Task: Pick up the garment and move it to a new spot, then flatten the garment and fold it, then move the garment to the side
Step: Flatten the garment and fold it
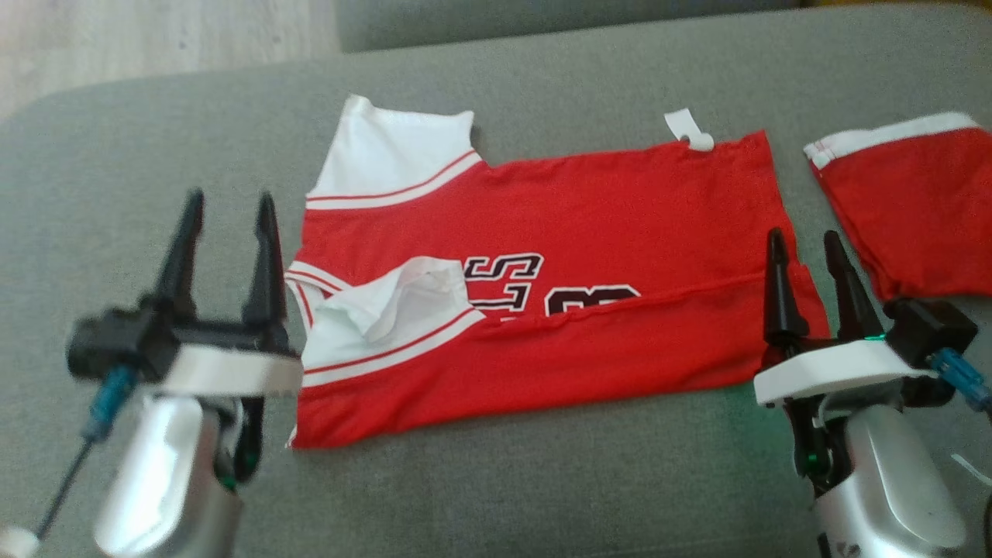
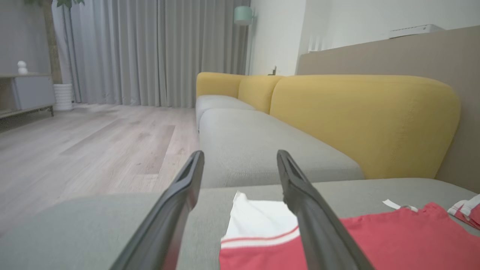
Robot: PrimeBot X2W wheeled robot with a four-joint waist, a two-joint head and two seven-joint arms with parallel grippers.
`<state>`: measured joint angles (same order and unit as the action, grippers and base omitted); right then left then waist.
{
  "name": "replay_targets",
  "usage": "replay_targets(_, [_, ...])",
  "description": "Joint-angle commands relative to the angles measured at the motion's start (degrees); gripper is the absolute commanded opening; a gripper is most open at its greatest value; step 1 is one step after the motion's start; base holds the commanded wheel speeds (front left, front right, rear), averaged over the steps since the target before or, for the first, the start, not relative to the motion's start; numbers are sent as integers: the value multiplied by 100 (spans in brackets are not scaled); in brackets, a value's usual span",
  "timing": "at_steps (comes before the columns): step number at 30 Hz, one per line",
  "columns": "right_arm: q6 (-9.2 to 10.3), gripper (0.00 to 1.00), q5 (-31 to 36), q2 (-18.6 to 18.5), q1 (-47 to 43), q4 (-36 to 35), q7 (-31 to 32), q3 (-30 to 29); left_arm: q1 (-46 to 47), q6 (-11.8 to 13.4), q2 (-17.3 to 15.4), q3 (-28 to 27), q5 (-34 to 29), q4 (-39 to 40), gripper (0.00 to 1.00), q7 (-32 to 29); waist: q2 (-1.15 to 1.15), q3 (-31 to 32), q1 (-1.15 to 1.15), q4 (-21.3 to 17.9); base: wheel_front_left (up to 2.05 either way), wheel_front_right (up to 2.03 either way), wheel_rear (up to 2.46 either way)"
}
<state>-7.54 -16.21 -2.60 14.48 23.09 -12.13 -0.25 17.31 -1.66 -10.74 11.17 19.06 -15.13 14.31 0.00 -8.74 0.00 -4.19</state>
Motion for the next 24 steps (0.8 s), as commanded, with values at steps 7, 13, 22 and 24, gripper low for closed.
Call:
replay_targets(7, [5, 100, -65, -28, 340, -293, -225, 381, 1546, -434, -707, 62, -265, -284, 100, -351, 0, -865, 0, -322, 0, 0, 0])
replay_targets(13, [5, 100, -154, -28, 637, -446, -269, 580, 2916, -564, -1344, 544, -322, -1332, 100, -1478, 0, -1424, 0, -728, 0, 0, 0])
replay_targets(22, [5, 100, -464, -28, 891, -897, -284, 800, 4040, -581, -1807, 1371, 782, -2435, 100, -2547, 0, -1983, 0, -1108, 0, 0, 0])
replay_targets(24, [5, 100, -504, -28, 916, -974, -285, 826, 4182, -581, -1878, 1472, 929, -2601, 100, -2610, 0, -2077, 0, -1161, 0, 0, 0])
